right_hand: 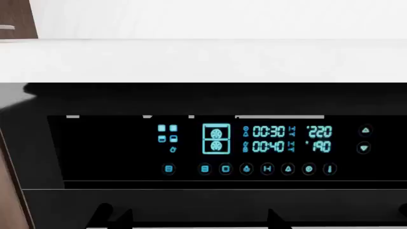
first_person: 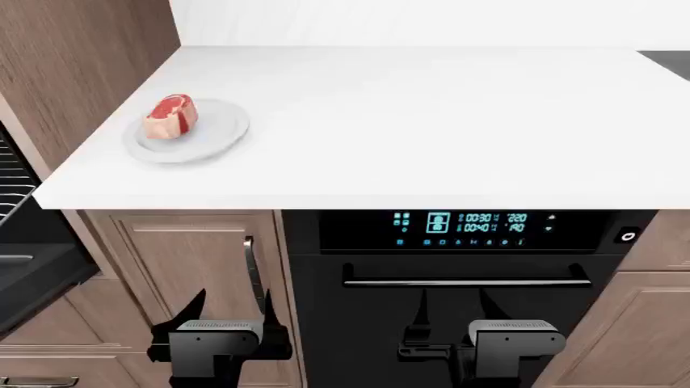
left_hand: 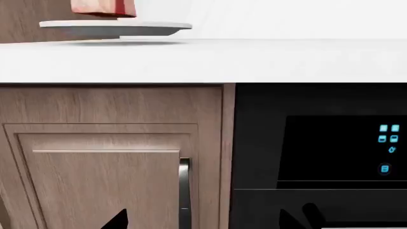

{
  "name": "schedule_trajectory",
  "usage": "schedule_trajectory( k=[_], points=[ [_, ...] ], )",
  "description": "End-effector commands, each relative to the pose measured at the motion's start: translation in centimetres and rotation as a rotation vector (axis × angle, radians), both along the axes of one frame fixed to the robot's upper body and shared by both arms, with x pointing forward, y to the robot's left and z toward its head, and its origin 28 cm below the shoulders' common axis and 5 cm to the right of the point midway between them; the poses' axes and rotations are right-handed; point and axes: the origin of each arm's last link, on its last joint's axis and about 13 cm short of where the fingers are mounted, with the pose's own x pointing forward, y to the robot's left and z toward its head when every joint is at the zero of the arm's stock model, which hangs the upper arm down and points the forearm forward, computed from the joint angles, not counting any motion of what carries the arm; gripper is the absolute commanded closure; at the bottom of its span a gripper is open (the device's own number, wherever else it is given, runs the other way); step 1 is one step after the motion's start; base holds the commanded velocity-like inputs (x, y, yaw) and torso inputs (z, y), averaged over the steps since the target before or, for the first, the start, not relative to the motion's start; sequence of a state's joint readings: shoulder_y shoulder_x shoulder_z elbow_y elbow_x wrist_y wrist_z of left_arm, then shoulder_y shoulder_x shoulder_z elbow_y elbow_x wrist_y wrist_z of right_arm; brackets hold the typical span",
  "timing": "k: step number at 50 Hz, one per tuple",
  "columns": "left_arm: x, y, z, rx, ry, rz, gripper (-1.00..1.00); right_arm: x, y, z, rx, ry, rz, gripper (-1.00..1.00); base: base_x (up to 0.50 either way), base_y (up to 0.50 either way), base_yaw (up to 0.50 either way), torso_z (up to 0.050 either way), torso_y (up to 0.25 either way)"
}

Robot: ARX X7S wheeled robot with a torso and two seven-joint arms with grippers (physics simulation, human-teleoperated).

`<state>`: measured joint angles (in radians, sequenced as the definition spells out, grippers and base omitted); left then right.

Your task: Place the steak on the rack of the oven.

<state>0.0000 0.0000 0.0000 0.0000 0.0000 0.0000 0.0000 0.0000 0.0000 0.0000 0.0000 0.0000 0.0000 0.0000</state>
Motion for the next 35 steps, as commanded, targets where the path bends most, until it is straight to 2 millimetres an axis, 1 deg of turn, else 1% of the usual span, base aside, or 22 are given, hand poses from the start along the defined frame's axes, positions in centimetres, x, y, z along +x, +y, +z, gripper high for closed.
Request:
schedule_trajectory(
  k=[1,5,7,8,23,35],
  points=[
    [0.14,0.09,-0.30,0.026,0.002,0.016,-1.00,0.06,-0.10,-0.34,0.027,-0.002,0.000,-1.00,0.00,0.00,0.00,0.000,0.000],
    [0.12,0.10,-0.41,0.020,0.009,0.008,-1.00,0.17,-0.09,-0.40,0.020,0.000,0.003,-1.00,0.00,0.00,0.00,0.000,0.000],
    [0.27,0.21,-0.74,0.097,0.038,0.057,-1.00,0.24,-0.16,-0.48,0.024,0.002,-0.002,-1.00,0.00,0.00,0.00,0.000,0.000],
    [0.17,0.10,-0.64,0.061,0.024,0.020,-1.00,0.24,-0.16,-0.48,0.024,0.002,-0.002,-1.00,0.00,0.00,0.00,0.000,0.000],
    [0.19,0.14,-0.45,0.053,0.013,0.030,-1.00,0.24,0.13,-0.24,0.031,0.004,0.020,-1.00,0.00,0.00,0.00,0.000,0.000],
    [0.07,0.02,-0.38,0.068,0.010,0.012,-1.00,0.16,0.36,-0.14,0.035,-0.002,0.030,-1.00,0.00,0.00,0.00,0.047,0.006]
  ],
)
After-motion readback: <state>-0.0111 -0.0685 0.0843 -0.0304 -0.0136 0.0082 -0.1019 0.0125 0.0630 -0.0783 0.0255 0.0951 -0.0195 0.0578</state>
